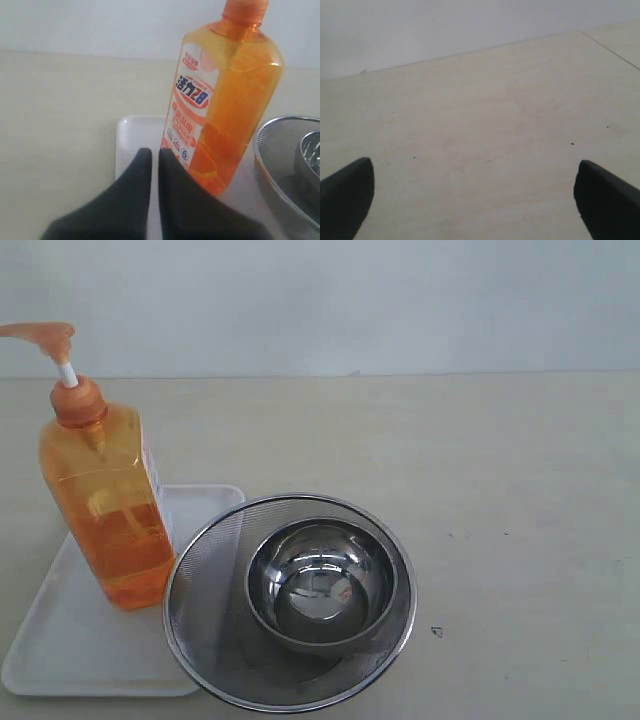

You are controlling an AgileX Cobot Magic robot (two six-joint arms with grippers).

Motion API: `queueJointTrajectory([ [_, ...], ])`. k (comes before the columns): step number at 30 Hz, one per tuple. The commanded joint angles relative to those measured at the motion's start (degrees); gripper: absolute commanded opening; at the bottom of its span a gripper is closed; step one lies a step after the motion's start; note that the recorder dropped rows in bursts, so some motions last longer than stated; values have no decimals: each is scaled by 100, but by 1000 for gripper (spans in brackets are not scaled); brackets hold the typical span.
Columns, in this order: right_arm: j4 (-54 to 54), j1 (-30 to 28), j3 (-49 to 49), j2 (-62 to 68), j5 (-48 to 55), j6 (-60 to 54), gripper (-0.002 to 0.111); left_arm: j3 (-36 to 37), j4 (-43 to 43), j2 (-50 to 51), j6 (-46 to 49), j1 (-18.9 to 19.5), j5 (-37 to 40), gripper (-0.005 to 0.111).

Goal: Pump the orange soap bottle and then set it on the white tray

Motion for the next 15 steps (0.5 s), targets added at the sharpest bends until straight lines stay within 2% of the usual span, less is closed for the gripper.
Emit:
queueJointTrajectory([
  [1, 7, -31, -3, -29, -15, -12, 105, -360, -145, -13, -237, 31, -18, 5],
  [9, 7, -31, -3, -29, -15, -12, 105, -1396, -224, -13, -237, 31, -50, 5],
  [15, 7, -31, -3, -29, -15, -12, 105, -2207, -357, -13, -237, 31, 1252, 5],
])
